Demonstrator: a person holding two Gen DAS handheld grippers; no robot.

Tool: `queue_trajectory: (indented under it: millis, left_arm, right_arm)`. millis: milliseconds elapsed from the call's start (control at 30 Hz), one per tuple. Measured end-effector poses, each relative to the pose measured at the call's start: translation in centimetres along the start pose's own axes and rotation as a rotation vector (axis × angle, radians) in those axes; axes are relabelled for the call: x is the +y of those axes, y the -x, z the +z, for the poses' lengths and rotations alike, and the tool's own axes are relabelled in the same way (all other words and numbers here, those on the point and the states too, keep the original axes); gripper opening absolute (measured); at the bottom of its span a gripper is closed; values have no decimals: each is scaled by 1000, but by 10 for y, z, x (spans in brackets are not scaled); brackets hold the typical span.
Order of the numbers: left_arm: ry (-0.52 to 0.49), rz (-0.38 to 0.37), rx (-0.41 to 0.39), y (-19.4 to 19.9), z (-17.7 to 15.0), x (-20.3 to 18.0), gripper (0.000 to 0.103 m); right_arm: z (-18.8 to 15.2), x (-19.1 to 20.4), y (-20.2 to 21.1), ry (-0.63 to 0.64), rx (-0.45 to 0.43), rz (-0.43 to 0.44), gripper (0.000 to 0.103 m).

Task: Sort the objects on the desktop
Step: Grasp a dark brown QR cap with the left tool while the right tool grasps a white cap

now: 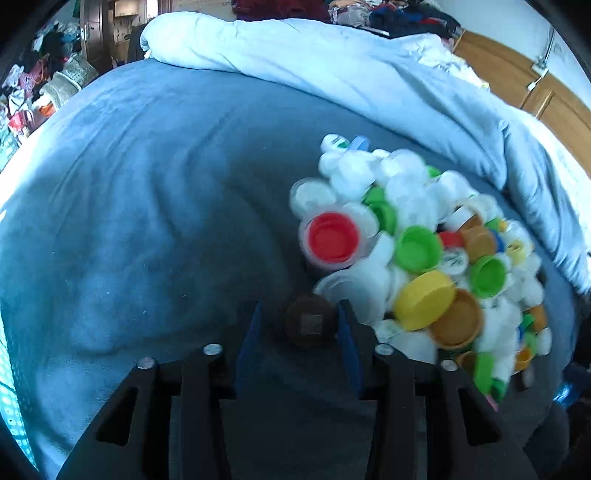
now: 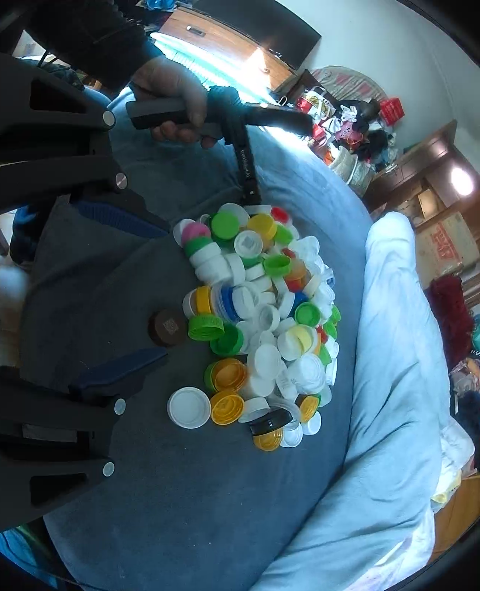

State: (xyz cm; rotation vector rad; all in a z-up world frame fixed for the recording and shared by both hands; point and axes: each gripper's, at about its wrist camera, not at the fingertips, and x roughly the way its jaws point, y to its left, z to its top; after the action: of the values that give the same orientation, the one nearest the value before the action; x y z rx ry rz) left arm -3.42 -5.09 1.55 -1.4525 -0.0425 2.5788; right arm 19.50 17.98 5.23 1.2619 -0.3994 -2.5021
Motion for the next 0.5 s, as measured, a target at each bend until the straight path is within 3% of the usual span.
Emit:
queue_trajectory:
  millis: [67, 300, 500]
  left_arm:
    - [-6, 11, -5, 3, -3, 1, 25]
    - [24, 11, -77, 37, -18, 3, 24]
    - [12, -19, -117, 71, -28, -12, 25]
  right_arm:
    - [1, -2, 2, -2, -12, -1, 67]
    - [6, -25, 12, -3, -48, -67, 63]
    - [11, -51, -5, -17, 10, -151, 63]
